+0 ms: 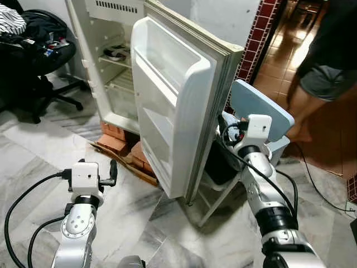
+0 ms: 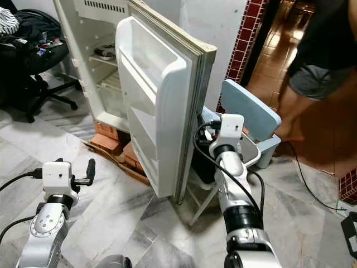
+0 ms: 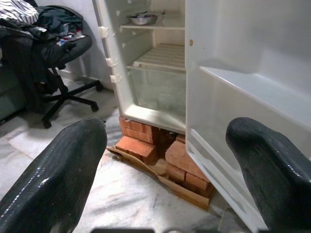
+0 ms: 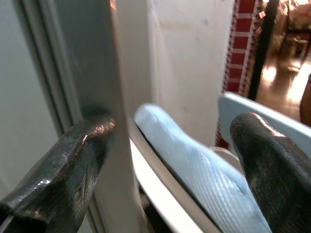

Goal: Restocking fridge

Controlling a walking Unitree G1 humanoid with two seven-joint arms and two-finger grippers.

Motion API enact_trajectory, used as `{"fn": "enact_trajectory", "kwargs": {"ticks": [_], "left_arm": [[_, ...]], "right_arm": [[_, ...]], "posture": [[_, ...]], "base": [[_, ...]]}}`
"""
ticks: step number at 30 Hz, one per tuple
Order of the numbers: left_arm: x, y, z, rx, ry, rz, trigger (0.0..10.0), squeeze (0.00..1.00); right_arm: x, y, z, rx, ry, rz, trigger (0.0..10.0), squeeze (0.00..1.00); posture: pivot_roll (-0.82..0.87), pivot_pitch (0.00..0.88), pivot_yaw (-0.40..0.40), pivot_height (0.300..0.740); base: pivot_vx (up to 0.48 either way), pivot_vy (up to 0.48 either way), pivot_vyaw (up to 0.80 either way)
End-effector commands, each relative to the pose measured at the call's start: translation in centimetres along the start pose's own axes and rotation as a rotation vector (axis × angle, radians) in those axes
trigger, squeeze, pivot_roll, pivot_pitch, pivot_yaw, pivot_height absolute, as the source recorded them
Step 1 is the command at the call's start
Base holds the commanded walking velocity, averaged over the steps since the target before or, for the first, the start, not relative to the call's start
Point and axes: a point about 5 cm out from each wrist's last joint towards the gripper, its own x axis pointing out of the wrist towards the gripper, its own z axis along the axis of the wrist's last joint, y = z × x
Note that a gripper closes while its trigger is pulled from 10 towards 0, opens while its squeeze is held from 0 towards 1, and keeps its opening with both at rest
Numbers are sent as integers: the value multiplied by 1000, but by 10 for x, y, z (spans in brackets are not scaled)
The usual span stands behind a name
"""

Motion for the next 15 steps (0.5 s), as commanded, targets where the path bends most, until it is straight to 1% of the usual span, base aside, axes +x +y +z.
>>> {"fn": "enact_trajectory", "kwargs": {"ticks": [1,3,5,6,7,8,9,10,11,12,13,14,15], "left_arm": [[2,-2,0,1,8,-9,10000,0],[2,-4,-1,0,11,-27,10000,0],[2,-5,-1,-3,10,-32,10000,0],[2,-6,-1,-5,9,-39,10000,0],[2,-6,-1,-5,9,-39,10000,0],[3,-8,0,-5,5,-53,10000,0],[3,-9,1,-6,3,-60,10000,0],[3,-9,1,-6,3,-60,10000,0],[3,-10,2,-8,-1,-67,10000,0],[3,-11,2,-9,-2,-69,10000,0],[3,-11,2,-9,-2,-69,10000,0],[2,-11,2,-10,-3,-69,10000,0],[1,-10,2,-12,-3,-67,10000,0]], "right_arm": [[8,10,9,55,-23,74,10000,0],[12,24,15,97,-40,174,10000,0],[14,30,18,109,-53,209,10000,0],[17,38,22,144,-65,253,10000,0],[17,38,22,144,-65,253,10000,0],[20,51,28,209,-77,315,10000,0],[22,61,34,248,-90,369,10000,0],[22,61,34,248,-90,369,10000,0],[20,86,46,359,-115,510,10000,0],[15,101,54,452,-131,622,10000,0],[11,108,57,490,-136,680,10000,0],[4,117,60,528,-140,757,10000,0],[-18,134,63,595,-129,936,10000,0]], "posture": [[63,0,-39,740],[63,0,-37,740],[62,0,-36,740],[63,0,-35,740],[63,0,-35,740],[65,0,-35,740],[65,0,-34,740],[65,0,-34,740],[72,0,-38,740],[74,0,-39,740],[76,0,-41,740],[76,0,-41,740],[83,0,-45,740]], "base": [[0,0,0],[0,0,0],[0,0,0],[0,0,0],[0,0,0],[0,0,0],[0,0,0],[0,0,0],[0,0,0],[0,0,0],[0,0,0],[0,0,0],[0,0,0]]}}
